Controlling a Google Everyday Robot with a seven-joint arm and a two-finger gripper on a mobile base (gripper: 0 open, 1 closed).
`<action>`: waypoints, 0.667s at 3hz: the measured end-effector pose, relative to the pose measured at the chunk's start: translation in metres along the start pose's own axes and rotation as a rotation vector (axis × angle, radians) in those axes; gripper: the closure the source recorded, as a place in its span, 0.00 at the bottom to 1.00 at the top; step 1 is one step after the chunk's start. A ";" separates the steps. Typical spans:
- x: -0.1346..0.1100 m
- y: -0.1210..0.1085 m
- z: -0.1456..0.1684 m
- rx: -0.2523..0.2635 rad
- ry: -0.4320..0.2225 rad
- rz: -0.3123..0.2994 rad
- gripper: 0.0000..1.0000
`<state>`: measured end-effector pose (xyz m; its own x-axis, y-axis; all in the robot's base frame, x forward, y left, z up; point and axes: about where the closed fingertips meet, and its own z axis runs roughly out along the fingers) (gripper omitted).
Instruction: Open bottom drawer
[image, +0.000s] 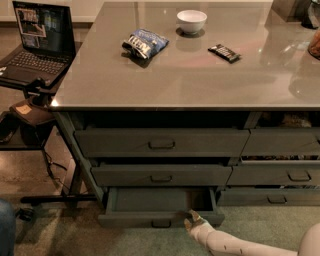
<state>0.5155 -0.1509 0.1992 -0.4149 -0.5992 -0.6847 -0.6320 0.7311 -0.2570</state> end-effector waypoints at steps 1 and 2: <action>0.009 0.008 -0.011 0.006 0.006 0.013 1.00; 0.004 0.006 -0.016 0.006 0.006 0.013 1.00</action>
Offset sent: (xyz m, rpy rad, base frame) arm -0.4117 -0.0652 -0.1189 0.1331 0.0837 -0.4872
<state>0.4998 -0.1544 0.2061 -0.4275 -0.5915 -0.6837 -0.6222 0.7411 -0.2522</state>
